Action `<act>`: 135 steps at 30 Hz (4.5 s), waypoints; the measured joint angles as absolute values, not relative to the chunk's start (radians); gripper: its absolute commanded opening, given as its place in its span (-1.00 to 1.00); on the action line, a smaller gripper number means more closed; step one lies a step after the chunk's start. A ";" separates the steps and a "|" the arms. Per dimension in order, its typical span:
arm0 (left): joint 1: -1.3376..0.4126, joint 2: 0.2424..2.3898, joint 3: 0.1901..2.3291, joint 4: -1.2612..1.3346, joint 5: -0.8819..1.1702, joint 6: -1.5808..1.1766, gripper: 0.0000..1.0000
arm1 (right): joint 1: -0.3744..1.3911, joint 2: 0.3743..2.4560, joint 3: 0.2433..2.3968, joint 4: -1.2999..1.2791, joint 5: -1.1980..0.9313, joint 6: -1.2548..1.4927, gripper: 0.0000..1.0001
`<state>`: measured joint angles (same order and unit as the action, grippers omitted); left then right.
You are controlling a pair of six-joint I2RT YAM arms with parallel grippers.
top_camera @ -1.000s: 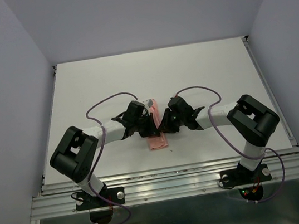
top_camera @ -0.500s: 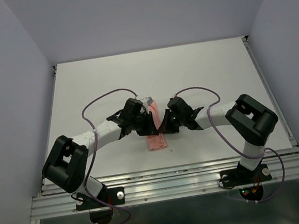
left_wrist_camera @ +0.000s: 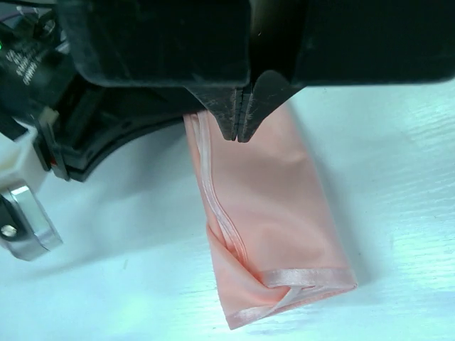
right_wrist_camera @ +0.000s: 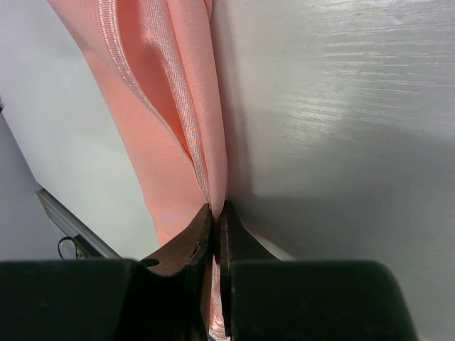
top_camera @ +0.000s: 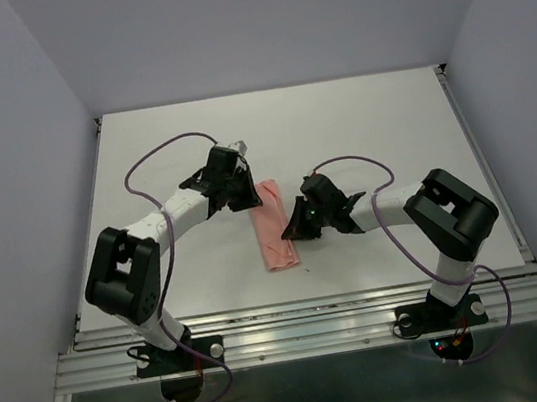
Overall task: Fold the napkin into a case and place the utensils inside
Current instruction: Smooth out the smaller rectangle-folded napkin at the center of the board.
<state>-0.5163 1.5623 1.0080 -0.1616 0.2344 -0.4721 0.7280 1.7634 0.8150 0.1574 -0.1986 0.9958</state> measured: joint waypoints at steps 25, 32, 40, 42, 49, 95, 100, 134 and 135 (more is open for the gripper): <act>-0.586 1.693 1.107 -0.243 0.185 -0.450 -1.00 | 0.728 1.777 0.822 0.166 -0.213 0.991 -0.99; -0.621 1.717 1.034 -0.233 0.194 -0.453 -1.00 | 0.728 1.777 0.822 0.167 -0.215 0.991 -0.99; -0.615 1.802 1.082 -0.193 0.190 -0.452 -1.00 | 0.728 1.777 0.822 0.168 -0.214 0.992 -0.99; -0.615 1.821 1.107 -0.191 0.183 -0.450 -1.00 | 0.728 1.777 0.822 0.170 -0.214 0.993 -0.99; -0.606 1.874 1.176 -0.190 0.171 -0.448 -1.00 | 0.728 1.777 0.822 0.177 -0.214 0.995 -0.99; -0.548 2.032 1.420 -0.264 0.100 -0.375 -1.00 | 0.728 1.777 0.821 0.187 -0.202 0.999 -0.99; -0.548 2.040 1.431 -0.262 0.113 -0.375 -1.00 | 0.728 1.777 0.821 0.187 -0.202 0.999 -0.99; -0.509 1.957 1.389 -0.251 0.179 -0.379 -1.00 | 0.728 1.777 0.818 0.184 -0.202 0.999 -0.99; -0.509 1.959 1.389 -0.250 0.179 -0.381 -1.00 | 0.728 1.777 0.818 0.184 -0.202 0.999 -0.99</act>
<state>-0.5087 1.9594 1.3891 -0.2501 0.1787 -0.3805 0.7280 1.7775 0.8181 0.1841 -0.2020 0.9989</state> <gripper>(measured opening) 0.017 0.084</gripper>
